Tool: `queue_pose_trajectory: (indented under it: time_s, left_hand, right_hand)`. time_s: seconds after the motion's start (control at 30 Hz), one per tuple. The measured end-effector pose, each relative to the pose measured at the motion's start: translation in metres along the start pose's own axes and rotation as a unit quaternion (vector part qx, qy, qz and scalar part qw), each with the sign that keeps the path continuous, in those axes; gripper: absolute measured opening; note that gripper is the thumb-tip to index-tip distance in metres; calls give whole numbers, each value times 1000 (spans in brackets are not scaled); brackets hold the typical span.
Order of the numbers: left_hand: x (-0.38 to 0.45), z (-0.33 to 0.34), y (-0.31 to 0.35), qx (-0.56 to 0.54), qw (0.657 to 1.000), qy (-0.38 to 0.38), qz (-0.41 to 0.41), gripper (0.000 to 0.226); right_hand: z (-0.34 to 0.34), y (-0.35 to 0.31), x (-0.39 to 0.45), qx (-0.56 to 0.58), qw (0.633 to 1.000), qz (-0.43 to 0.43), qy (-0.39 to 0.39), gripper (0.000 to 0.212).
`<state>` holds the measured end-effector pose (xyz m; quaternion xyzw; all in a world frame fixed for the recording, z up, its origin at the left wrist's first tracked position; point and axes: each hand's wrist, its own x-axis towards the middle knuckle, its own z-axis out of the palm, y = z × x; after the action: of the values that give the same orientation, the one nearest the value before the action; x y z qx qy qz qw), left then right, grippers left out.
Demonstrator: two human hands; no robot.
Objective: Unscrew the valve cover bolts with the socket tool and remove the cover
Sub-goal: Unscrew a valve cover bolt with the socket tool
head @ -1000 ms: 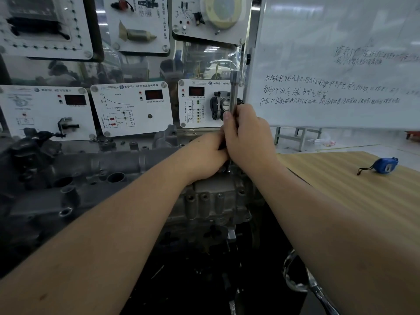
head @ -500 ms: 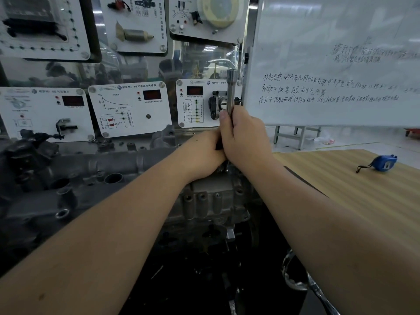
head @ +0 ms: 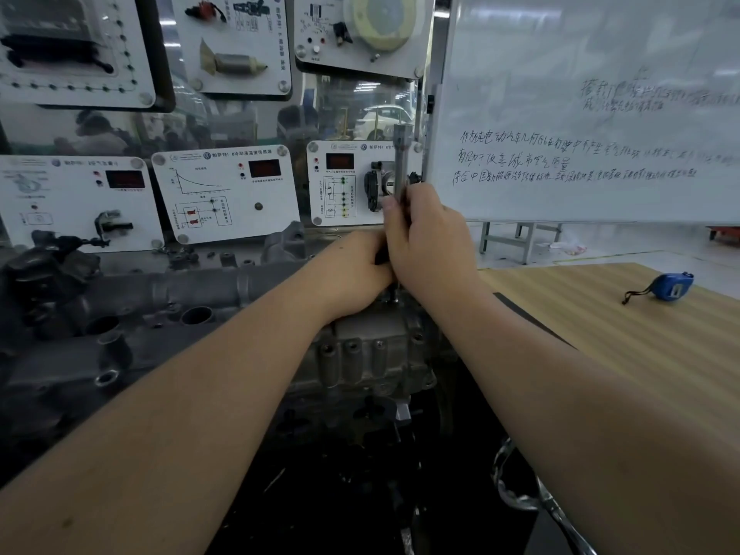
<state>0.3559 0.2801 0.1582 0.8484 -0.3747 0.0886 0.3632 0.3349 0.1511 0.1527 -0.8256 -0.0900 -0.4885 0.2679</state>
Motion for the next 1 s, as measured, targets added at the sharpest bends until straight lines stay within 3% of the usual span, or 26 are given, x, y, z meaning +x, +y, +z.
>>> queue_pose_trajectory:
  time_s: [0.37,0.5,0.7,0.83,1.0]
  left_hand:
    - [-1,-2,1,-3,1000,10,-2,34]
    - [-1,-1,0,4,1000,9,-7,27]
    - [-3,-1,3,18,1000,-4,6,34]
    - [-1,-1,2,15,1000,5,-2,31]
    - [-2,0,1,1,1000,-3,15,27]
  right_hand:
    - [-2,-3,1,-49,998,0,-40,39]
    - [1,-4,1,-85,996,14,-34,33]
    - [-1,1,0,-38,999,8,-15,30]
    - [-3,-4,-1,-4,1000,-13,21,39]
    - [-3,-1,-1,-13,1000,7,-5,29]
